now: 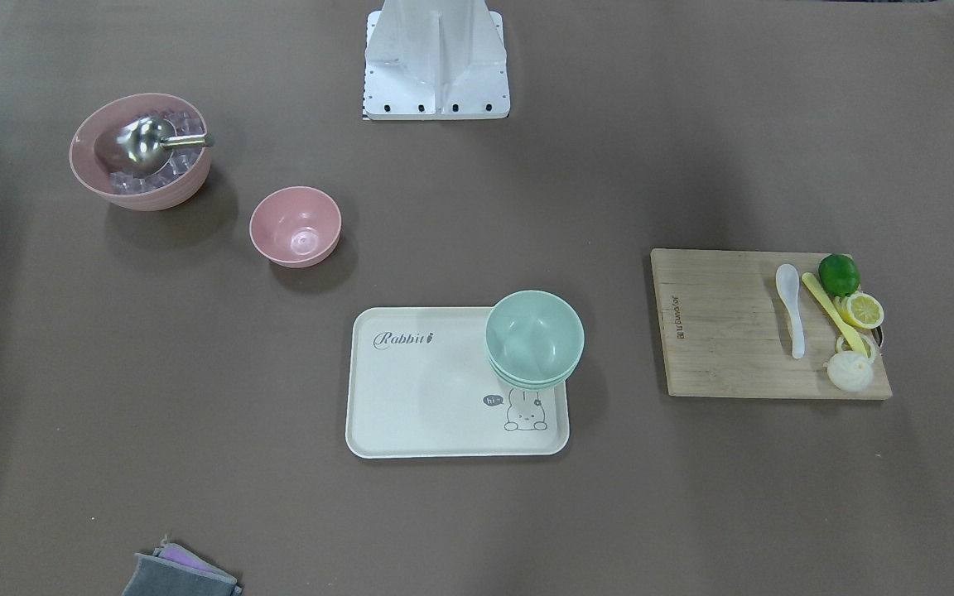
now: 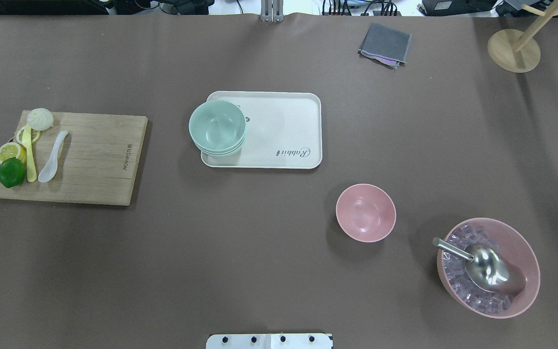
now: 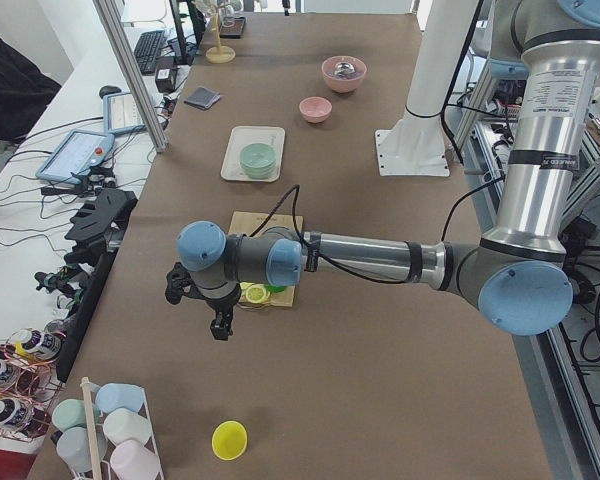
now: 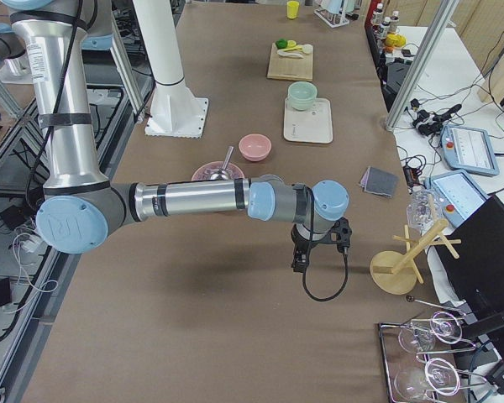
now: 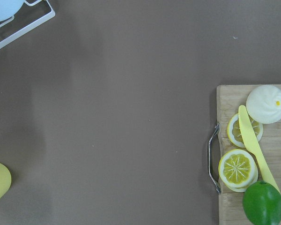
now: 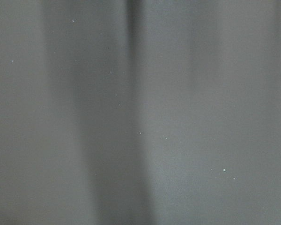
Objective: Stack pink bowl on green and place spoon
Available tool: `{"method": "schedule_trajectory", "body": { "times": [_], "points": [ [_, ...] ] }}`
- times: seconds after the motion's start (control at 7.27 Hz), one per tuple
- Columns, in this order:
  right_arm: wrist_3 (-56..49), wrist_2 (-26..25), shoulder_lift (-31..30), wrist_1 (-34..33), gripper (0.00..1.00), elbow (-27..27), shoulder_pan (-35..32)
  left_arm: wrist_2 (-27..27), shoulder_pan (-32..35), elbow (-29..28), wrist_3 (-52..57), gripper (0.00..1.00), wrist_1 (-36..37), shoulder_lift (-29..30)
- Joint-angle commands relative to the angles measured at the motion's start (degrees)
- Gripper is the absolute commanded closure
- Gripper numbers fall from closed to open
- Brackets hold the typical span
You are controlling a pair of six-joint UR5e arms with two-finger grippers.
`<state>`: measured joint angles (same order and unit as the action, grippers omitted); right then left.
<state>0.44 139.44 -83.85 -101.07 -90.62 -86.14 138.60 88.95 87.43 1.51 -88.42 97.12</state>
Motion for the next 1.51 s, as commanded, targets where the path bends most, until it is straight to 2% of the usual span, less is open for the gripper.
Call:
{"method": "schedule_trajectory", "body": {
  "times": [0.0,0.28,0.55,0.83,0.96,1.1,1.24,1.38],
  "points": [
    [0.0,0.0,0.0,0.0,0.00,-0.1,0.0,0.0,0.0,-0.1,0.0,0.01,0.0,0.0],
    [0.0,0.0,0.0,0.0,0.00,-0.1,0.0,0.0,-0.1,0.1,0.0,0.01,0.0,0.1],
    [0.0,0.0,0.5,0.0,0.00,-0.4,0.0,-0.3,-0.1,4.9,-0.1,0.01,0.2,0.4],
    [0.0,0.5,4.9,0.0,0.00,-0.6,1.0,0.3,-0.4,6.5,0.0,0.01,-0.2,0.9],
    [0.0,3.1,8.7,0.0,0.00,-1.3,4.4,3.9,-0.4,8.9,-0.8,0.01,0.0,0.7],
    [0.1,3.4,12.5,2.6,0.00,-1.5,6.7,1.4,-0.6,11.0,-7.6,0.01,-0.2,1.2],
    [4.1,3.5,13.0,8.7,0.00,-1.5,9.3,-2.4,-1.4,11.0,-11.1,0.01,-1.1,2.4],
    [14.9,3.4,13.0,17.8,0.00,-1.1,12.8,-2.3,-1.8,9.8,-12.6,0.01,-1.3,2.2]
  ]
}}
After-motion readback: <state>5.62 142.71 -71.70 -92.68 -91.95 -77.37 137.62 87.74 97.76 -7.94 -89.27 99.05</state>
